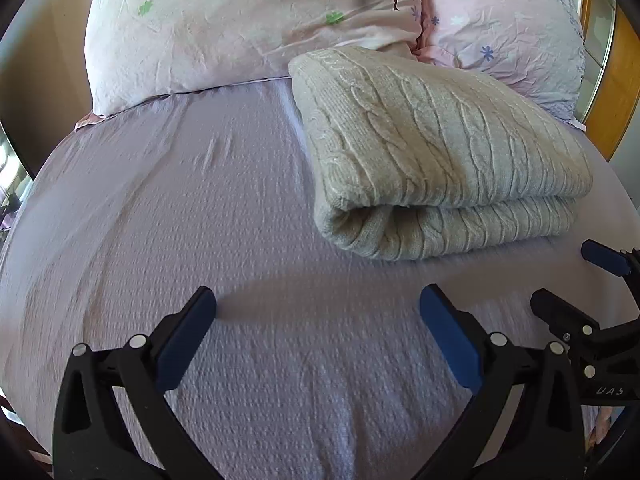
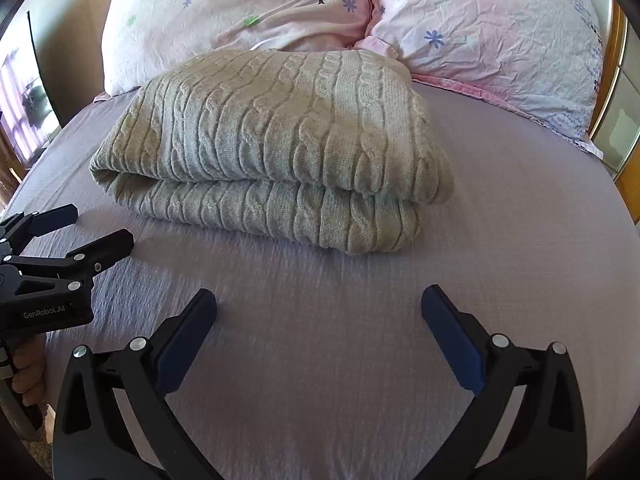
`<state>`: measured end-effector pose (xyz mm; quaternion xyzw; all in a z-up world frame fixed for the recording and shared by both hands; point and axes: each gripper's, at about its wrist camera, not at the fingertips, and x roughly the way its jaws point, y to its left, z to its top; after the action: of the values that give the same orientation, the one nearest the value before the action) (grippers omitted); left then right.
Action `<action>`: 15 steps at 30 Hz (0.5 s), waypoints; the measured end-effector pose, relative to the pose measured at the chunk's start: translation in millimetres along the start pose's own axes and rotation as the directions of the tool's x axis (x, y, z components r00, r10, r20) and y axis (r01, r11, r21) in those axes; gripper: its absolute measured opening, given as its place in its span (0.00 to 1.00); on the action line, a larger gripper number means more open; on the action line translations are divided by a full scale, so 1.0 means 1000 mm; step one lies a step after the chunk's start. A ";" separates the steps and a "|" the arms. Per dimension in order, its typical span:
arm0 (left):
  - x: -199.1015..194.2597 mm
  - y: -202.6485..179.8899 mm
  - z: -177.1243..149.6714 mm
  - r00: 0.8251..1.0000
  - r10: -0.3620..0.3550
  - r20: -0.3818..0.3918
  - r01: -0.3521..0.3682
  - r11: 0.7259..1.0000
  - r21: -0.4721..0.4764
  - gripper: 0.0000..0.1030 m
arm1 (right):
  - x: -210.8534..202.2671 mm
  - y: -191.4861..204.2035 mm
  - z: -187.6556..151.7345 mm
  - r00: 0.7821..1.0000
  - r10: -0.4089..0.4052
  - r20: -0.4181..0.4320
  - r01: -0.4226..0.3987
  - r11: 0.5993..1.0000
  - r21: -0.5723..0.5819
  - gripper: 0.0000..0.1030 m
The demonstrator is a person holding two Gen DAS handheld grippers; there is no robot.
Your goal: Fold small clothes
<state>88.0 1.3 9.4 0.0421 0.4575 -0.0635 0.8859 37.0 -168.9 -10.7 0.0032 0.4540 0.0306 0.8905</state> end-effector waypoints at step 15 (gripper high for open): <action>-0.001 0.000 -0.001 1.000 -0.001 0.000 0.001 1.000 -0.001 0.98 | -0.001 -0.001 0.000 1.000 -0.003 0.005 0.003 1.000 0.001 0.99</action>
<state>87.2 1.7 9.5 0.0415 0.4575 -0.0639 0.8859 36.6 -169.9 -9.6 0.0033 0.4519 0.0290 0.8916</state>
